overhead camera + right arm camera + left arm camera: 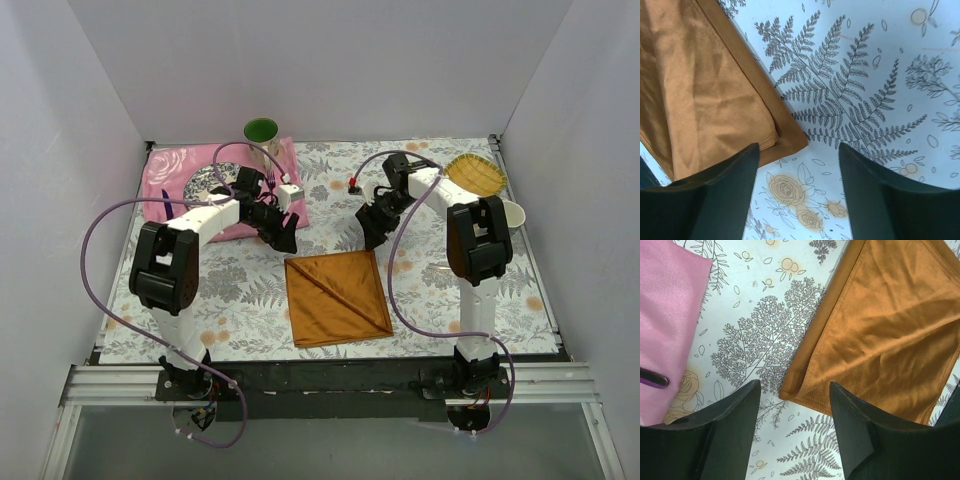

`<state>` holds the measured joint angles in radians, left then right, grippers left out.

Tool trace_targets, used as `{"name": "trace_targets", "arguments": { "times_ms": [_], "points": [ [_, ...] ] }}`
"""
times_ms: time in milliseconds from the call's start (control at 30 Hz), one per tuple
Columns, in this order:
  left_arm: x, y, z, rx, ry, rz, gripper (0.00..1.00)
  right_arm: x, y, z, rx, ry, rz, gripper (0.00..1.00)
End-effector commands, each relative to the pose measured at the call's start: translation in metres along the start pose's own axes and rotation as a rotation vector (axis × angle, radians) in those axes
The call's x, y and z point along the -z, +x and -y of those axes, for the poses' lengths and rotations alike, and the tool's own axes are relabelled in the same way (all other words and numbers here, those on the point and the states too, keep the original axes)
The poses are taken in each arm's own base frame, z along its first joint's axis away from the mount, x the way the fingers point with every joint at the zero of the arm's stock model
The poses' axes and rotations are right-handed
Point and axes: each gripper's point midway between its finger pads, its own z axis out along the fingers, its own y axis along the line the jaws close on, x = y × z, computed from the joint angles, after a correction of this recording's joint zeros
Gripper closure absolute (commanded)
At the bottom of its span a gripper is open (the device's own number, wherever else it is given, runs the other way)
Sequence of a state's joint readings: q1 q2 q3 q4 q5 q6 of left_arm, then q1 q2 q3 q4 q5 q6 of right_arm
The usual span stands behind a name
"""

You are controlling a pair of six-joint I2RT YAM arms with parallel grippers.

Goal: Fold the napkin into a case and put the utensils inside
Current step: Smooth out the upper triangle-folded napkin at the center of the board, then pick up the upper triangle-folded napkin from the center of the board.

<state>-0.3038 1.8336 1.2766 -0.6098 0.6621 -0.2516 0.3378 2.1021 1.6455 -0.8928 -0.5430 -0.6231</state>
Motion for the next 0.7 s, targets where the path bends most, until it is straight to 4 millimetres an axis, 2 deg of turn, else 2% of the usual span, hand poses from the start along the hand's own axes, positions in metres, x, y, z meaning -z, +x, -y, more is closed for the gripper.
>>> {"name": "trace_targets", "arguments": {
  "times_ms": [0,167,467,600,667],
  "points": [
    [0.001,-0.005,-0.008,-0.045,-0.011,-0.007,0.43,0.006,-0.001,-0.003,0.045,-0.013,-0.017,0.22],
    [-0.002,-0.003,-0.008,-0.042,-0.010,-0.007,0.42,0.000,0.001,-0.009,0.014,-0.063,-0.017,0.20],
    [-0.005,-0.001,-0.012,-0.041,-0.021,-0.006,0.41,-0.018,0.012,-0.017,-0.042,-0.145,-0.037,0.40],
    [-0.008,0.002,-0.014,-0.035,-0.016,-0.020,0.41,-0.022,0.019,-0.020,-0.054,-0.176,-0.058,0.42],
    [-0.009,0.001,-0.015,-0.032,-0.014,-0.020,0.41,-0.023,0.021,-0.021,-0.046,-0.178,-0.062,0.46]
  ]
}}
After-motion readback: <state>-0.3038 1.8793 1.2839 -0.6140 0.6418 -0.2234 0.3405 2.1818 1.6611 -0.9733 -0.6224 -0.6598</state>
